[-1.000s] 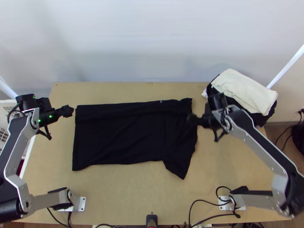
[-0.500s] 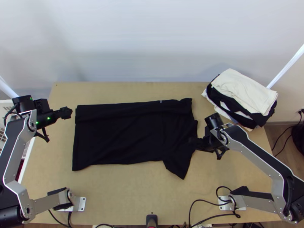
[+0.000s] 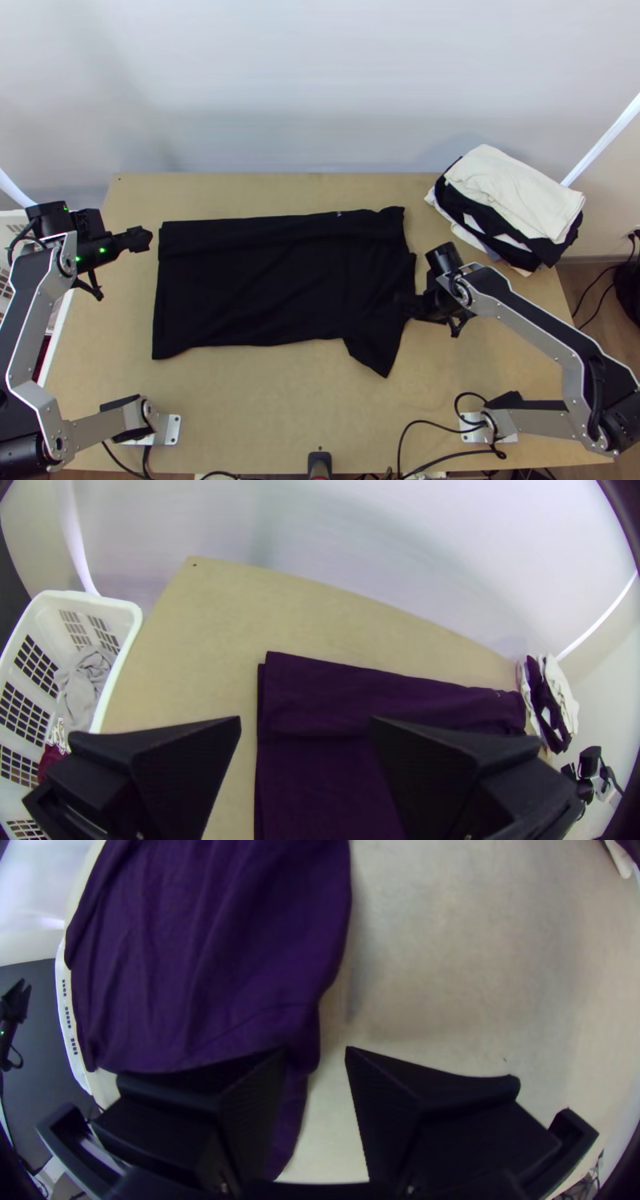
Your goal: Fold the t-shirt
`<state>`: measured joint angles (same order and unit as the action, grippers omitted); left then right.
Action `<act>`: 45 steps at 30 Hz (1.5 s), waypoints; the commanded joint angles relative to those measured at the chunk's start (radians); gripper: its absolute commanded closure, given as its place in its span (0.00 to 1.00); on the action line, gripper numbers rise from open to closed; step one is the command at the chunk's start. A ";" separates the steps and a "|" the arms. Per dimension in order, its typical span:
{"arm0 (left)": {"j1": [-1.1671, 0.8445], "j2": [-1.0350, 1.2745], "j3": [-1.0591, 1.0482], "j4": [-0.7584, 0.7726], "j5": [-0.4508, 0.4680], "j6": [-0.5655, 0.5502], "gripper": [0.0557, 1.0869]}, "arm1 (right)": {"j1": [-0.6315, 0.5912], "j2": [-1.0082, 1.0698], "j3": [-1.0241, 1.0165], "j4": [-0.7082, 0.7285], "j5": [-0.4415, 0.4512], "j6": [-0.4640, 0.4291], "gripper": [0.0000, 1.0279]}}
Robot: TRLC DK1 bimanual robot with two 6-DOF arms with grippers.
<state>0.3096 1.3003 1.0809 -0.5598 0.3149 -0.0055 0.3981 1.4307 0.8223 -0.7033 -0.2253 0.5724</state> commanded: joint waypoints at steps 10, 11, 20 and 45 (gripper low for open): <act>0.010 -0.021 -0.036 -0.230 0.009 0.392 0.09 | 0.091 0.045 -0.037 0.057 -0.005 0.018 0.77; 0.014 -0.022 -0.036 -0.281 0.009 0.463 0.09 | 0.099 0.040 -0.040 0.074 -0.005 0.018 0.91; 0.065 0.004 -0.075 -0.664 -0.134 0.967 0.14 | 0.099 0.031 -0.045 0.091 -0.003 0.018 0.97; -0.127 -0.084 -0.361 -0.430 -0.247 0.977 0.96 | 0.087 0.020 -0.046 0.096 -0.002 0.006 0.97</act>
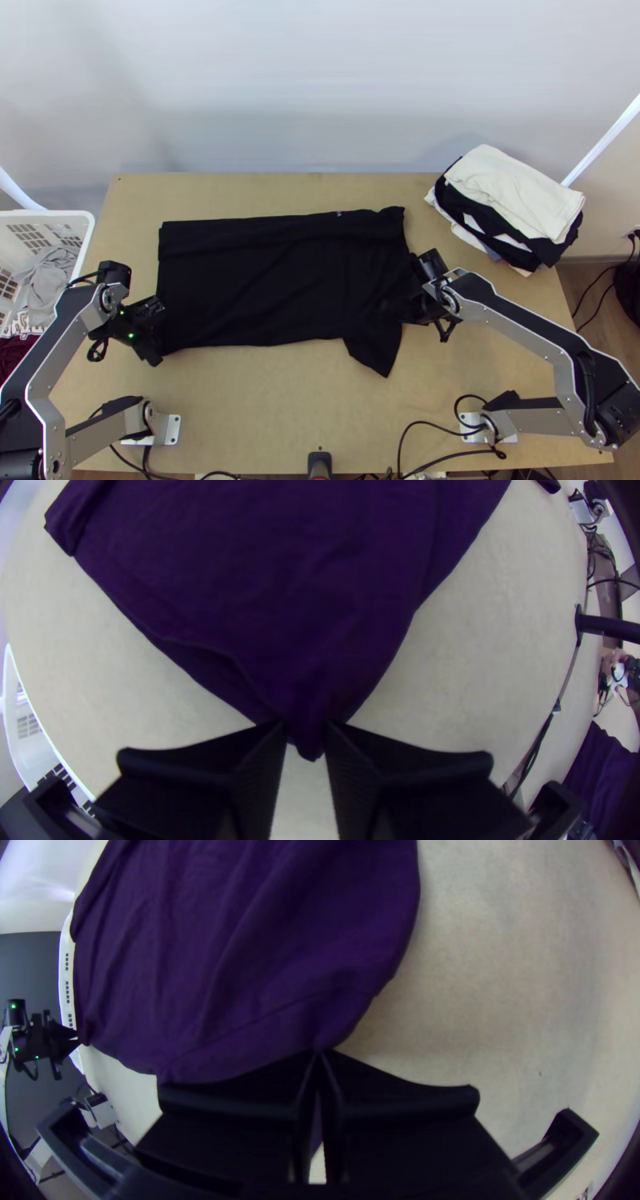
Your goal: Fold the t-shirt
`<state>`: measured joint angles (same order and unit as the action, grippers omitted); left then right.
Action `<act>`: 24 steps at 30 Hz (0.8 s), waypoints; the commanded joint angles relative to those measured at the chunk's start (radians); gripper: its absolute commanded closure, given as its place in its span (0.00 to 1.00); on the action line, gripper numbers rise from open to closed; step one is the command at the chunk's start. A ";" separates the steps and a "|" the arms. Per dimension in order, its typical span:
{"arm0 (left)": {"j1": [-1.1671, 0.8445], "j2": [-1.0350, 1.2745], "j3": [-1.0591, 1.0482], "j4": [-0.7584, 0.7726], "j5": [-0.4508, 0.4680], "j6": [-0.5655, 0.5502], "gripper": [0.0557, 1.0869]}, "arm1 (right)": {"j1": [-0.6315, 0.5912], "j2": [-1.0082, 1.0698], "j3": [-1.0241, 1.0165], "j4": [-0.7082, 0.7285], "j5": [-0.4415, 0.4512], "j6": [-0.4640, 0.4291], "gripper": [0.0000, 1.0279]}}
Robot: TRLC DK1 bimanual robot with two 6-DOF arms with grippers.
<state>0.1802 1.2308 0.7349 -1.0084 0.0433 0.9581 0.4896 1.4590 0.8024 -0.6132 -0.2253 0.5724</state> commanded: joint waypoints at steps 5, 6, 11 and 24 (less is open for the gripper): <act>0.019 0.016 0.044 0.017 0.041 0.005 0.96 | -0.005 -0.008 -0.034 0.010 -0.002 0.003 0.97; 0.024 0.030 0.060 0.024 0.047 0.004 0.96 | -0.005 -0.008 -0.035 0.012 0.000 0.003 0.97; 0.059 0.131 0.135 0.082 0.089 -0.039 0.96 | 0.000 -0.006 -0.040 0.018 0.001 0.003 0.97; 0.085 0.256 0.172 0.128 0.113 -0.061 0.07 | 0.004 -0.009 -0.043 0.021 0.006 0.003 0.97</act>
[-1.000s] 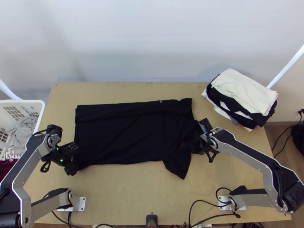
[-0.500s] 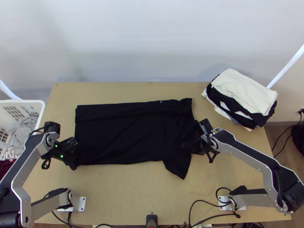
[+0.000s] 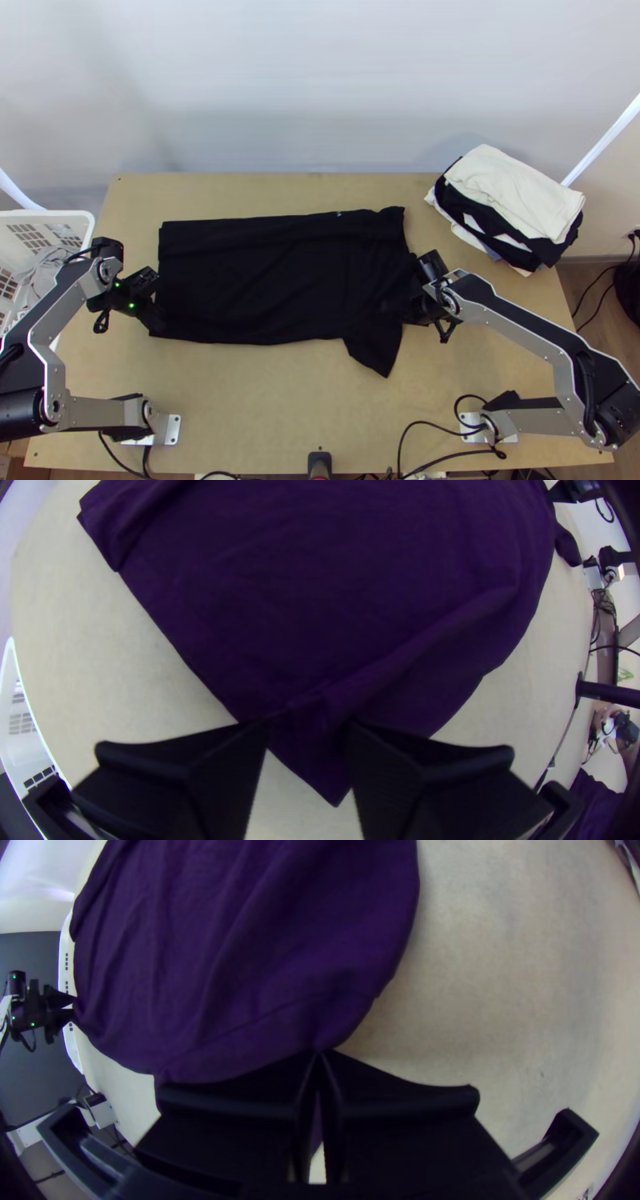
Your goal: Fold the t-shirt
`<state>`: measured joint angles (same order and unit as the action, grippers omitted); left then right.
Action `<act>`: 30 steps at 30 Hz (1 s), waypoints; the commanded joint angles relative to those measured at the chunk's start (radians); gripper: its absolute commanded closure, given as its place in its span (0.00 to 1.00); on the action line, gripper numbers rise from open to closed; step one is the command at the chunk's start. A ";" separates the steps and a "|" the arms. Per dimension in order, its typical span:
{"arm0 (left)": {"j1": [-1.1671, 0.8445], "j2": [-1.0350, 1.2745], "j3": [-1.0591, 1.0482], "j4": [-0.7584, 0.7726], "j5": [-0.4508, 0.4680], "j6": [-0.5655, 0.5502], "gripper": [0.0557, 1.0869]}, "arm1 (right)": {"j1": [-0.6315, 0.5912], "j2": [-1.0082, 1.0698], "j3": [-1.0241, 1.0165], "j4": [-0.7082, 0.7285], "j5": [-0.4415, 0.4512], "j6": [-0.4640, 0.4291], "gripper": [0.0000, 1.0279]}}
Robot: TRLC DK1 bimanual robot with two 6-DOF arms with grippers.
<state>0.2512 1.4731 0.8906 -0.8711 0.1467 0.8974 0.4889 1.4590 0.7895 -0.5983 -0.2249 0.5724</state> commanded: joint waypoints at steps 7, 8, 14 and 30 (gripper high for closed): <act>0.102 0.007 0.070 -0.072 0.016 0.037 0.06 | 0.010 -0.008 -0.042 0.015 0.006 0.004 0.97; 0.118 0.009 0.076 -0.103 0.017 0.063 0.06 | 0.011 -0.008 -0.042 0.018 0.006 0.004 0.97; 0.165 0.003 0.105 -0.201 0.047 0.094 0.07 | 0.017 -0.006 -0.044 0.025 0.006 0.004 0.97; 0.234 -0.014 0.140 -0.359 0.102 0.190 0.12 | 0.019 -0.005 -0.047 0.025 0.006 0.004 0.97</act>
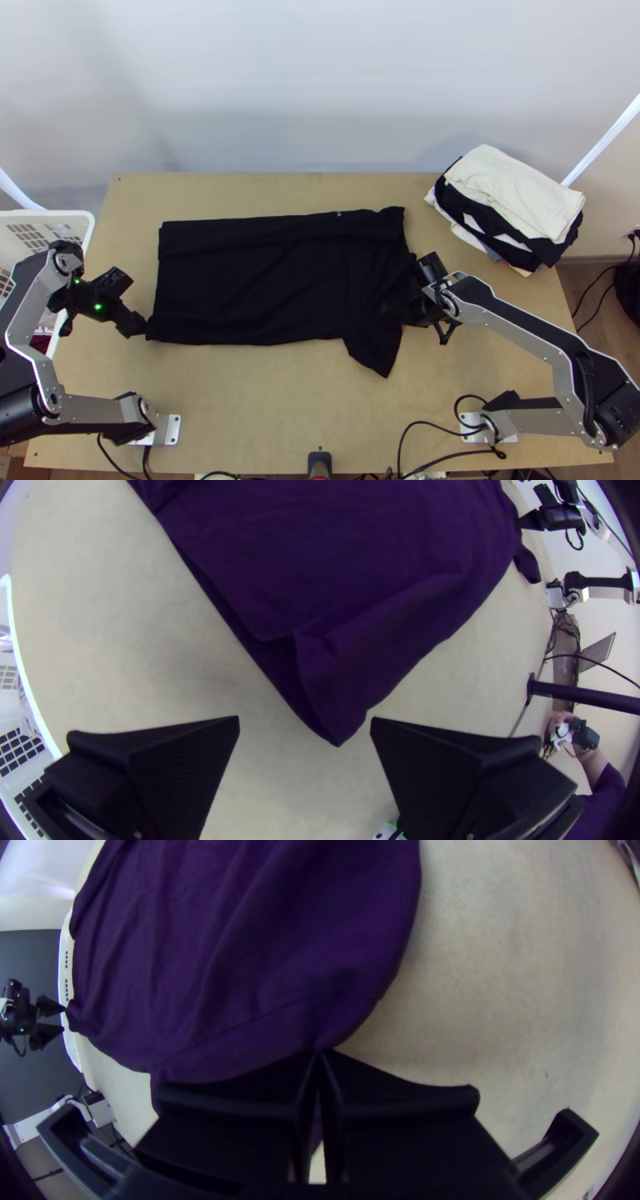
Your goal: Fold the t-shirt
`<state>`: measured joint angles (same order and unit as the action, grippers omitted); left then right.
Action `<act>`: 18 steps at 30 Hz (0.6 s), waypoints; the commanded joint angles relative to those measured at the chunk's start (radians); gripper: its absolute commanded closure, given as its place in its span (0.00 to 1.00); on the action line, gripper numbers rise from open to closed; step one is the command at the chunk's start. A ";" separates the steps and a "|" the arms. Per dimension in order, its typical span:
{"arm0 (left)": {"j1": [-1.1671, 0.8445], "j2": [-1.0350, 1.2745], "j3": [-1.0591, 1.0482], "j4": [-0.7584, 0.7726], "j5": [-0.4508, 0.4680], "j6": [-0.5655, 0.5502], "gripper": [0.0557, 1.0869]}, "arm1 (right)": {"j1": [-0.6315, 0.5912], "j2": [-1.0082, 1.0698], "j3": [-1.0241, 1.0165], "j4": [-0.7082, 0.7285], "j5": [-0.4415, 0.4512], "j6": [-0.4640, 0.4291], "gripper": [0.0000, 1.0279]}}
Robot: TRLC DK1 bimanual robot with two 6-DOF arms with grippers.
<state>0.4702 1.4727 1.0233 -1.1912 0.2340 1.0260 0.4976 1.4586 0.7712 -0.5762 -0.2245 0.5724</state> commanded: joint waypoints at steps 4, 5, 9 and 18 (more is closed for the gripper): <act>0.015 -0.017 -0.031 -0.050 0.011 0.086 0.14 | 0.012 -0.004 -0.029 0.003 0.005 0.004 0.97; 0.012 -0.020 -0.043 -0.054 0.005 0.094 0.14 | 0.010 -0.004 -0.029 0.003 0.005 0.004 0.97; 0.002 -0.037 -0.095 -0.045 -0.013 0.123 0.20 | 0.010 -0.004 -0.030 0.003 0.005 0.004 0.97; -0.025 -0.025 -0.143 0.007 -0.013 0.121 0.22 | 0.010 -0.006 -0.035 0.003 0.008 0.004 0.97</act>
<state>0.4610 1.4528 0.9146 -1.1892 0.2237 1.1267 0.4973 1.4586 0.7666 -0.5709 -0.2245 0.5724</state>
